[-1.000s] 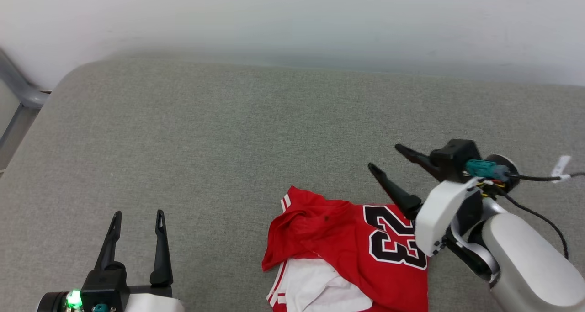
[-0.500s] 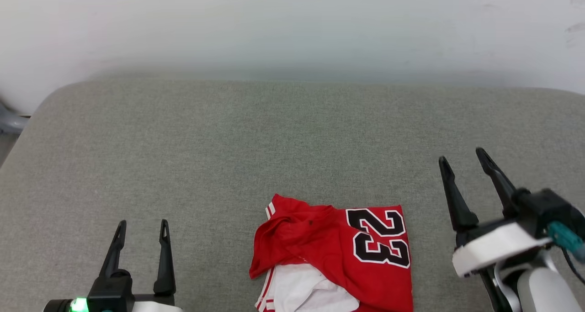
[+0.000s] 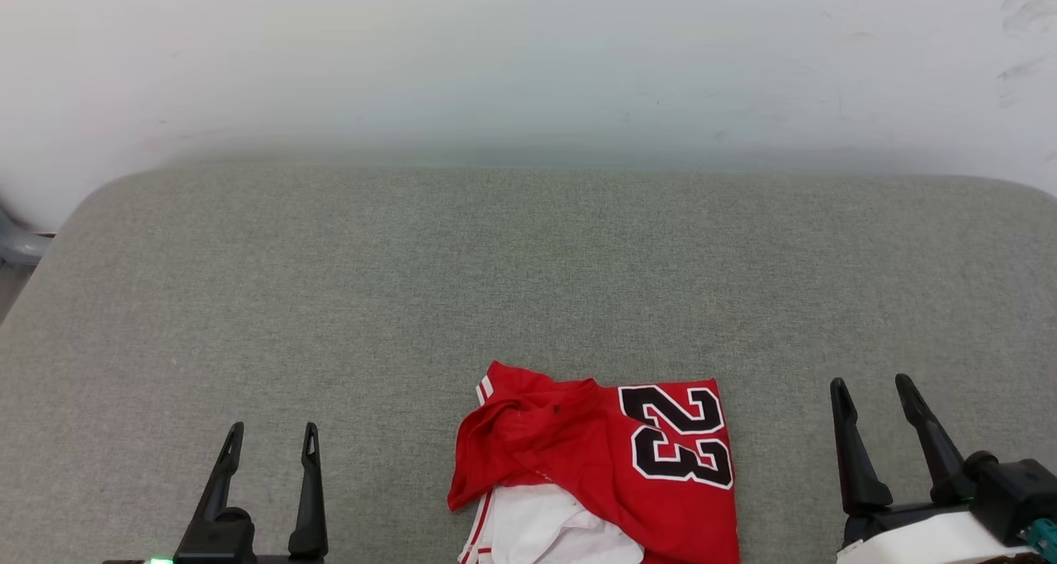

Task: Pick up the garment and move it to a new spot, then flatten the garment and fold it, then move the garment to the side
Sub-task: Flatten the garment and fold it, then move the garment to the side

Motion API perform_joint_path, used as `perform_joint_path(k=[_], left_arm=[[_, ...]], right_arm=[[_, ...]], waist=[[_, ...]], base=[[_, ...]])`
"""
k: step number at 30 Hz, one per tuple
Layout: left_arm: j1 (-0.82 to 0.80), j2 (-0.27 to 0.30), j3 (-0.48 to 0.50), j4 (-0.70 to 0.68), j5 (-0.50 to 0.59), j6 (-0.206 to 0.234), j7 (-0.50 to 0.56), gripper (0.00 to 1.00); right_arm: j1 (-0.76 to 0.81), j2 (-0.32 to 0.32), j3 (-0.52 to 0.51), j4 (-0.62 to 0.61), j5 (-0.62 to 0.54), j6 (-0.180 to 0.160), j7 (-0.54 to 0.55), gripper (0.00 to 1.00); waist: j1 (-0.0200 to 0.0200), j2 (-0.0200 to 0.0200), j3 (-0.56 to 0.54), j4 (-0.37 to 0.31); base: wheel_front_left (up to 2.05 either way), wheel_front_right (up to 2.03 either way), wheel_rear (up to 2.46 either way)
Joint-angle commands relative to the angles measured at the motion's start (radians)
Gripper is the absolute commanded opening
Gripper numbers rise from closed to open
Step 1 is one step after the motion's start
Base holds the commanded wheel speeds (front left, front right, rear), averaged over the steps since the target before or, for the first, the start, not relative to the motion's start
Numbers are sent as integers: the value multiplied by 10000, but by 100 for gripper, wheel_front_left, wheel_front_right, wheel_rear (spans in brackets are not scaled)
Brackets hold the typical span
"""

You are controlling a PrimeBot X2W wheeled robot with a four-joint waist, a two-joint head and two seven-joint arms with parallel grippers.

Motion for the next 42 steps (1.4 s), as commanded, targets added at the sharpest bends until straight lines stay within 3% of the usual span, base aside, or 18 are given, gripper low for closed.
perform_joint_path(k=[1,17,25,28,32,42], left_arm=[[56,47,-15,-1,0,11,-26,100],[75,109,-180,178,-65,113,-26,100],[33,114,-206,201,-126,173,-26,100],[-34,129,-217,186,-146,173,-26,100],[-140,127,-244,156,-161,180,-26,100],[-314,80,-269,169,-243,218,-26,100]], right_arm=[[125,53,26,-57,125,-12,-68,100],[374,55,280,201,401,-10,-210,100],[-671,54,241,-156,-123,-10,259,100],[-1527,-72,371,-405,-347,-10,823,100],[-2814,-727,1048,-490,-19,-10,2049,100],[-4895,-2944,3521,77,2456,-12,6758,100]], waist=[[1,0,-2,-1],[1,0,-37,10],[1,0,-4,8],[1,0,50,29],[1,0,181,86],[1,0,476,308]], base=[[0,0,0],[0,0,0],[0,0,0],[0,0,0],[0,0,0],[0,0,0]])
